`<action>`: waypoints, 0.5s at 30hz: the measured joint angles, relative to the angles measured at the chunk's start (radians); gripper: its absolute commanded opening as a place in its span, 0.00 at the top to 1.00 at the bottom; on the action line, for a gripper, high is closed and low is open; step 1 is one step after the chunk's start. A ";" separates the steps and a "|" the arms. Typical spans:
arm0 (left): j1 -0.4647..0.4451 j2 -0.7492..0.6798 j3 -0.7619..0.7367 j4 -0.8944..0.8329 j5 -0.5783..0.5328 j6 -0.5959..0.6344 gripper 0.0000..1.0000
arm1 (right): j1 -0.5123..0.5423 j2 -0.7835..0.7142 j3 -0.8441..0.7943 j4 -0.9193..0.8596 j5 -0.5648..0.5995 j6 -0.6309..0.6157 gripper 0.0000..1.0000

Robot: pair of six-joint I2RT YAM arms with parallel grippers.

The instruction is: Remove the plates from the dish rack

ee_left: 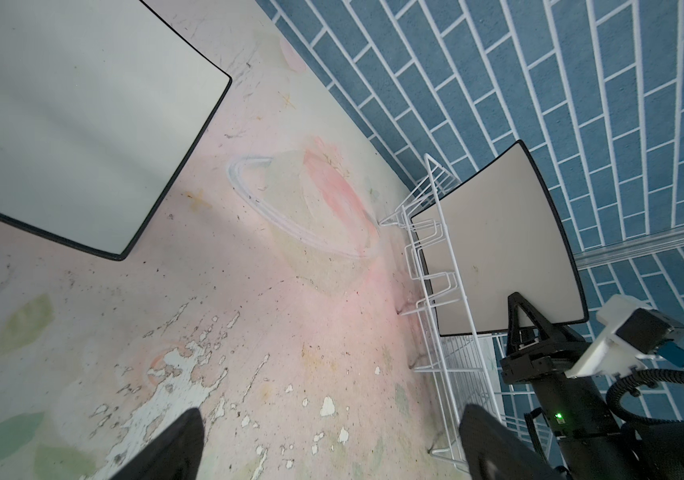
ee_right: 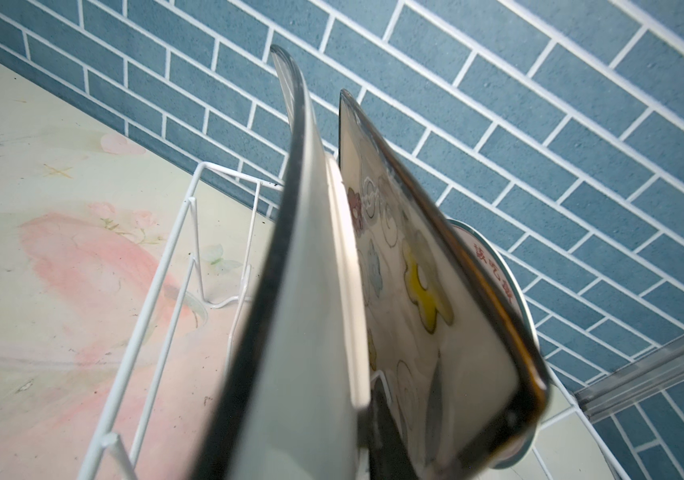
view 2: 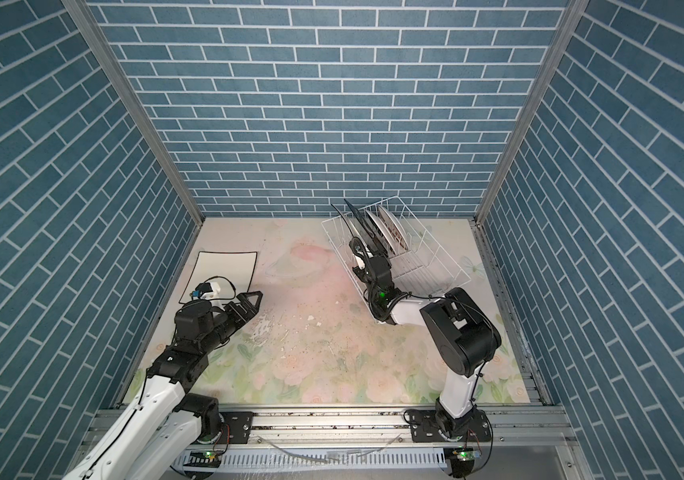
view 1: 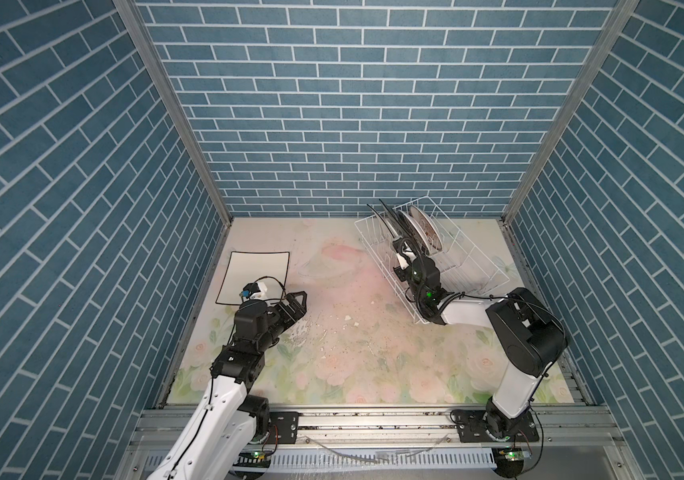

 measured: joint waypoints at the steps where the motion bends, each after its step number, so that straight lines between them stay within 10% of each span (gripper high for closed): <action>1: 0.000 0.000 0.000 -0.001 -0.001 0.000 0.02 | 0.000 0.000 -0.002 0.004 0.000 0.000 1.00; 15: 0.000 0.001 0.000 -0.004 -0.003 0.000 0.02 | 0.006 0.000 -0.014 0.052 -0.006 -0.027 1.00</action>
